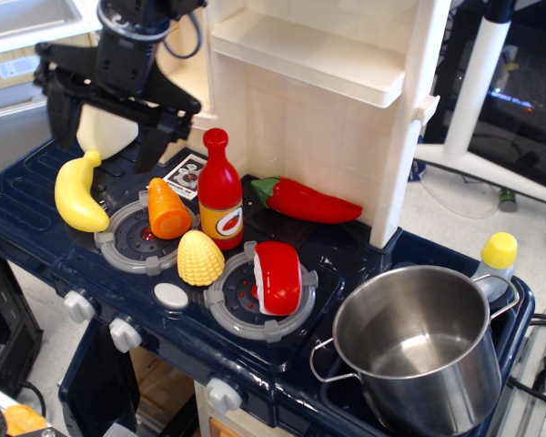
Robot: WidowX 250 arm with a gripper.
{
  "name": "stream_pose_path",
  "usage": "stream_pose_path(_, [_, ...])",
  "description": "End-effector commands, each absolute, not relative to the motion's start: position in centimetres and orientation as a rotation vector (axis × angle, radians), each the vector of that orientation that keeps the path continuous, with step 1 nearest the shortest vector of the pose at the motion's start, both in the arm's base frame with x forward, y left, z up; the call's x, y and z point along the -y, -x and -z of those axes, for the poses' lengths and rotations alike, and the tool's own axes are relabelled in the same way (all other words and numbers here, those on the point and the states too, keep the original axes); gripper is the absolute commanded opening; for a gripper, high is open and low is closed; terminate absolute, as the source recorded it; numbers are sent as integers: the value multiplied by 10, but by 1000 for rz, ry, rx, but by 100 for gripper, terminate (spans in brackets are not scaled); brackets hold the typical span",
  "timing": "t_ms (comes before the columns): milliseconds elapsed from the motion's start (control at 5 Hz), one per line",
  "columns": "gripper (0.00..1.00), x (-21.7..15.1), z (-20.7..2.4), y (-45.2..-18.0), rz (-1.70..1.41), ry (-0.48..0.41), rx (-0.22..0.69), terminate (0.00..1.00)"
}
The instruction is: Put banana in pot or pan
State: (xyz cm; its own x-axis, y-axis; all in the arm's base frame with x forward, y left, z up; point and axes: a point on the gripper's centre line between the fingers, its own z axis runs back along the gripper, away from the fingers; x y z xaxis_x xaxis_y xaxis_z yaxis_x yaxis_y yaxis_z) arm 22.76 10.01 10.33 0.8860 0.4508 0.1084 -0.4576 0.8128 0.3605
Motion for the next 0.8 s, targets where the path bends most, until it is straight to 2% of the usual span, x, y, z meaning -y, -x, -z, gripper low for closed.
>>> stream_pose_path(0, [100, -131, -88, -243, -583, -302, 73, 0])
stream_pose_path(200, [100, -140, -76, -243, -640, -293, 121, 0])
stream_pose_path(600, [100, -161, -51, -239, -655, -268, 151, 0])
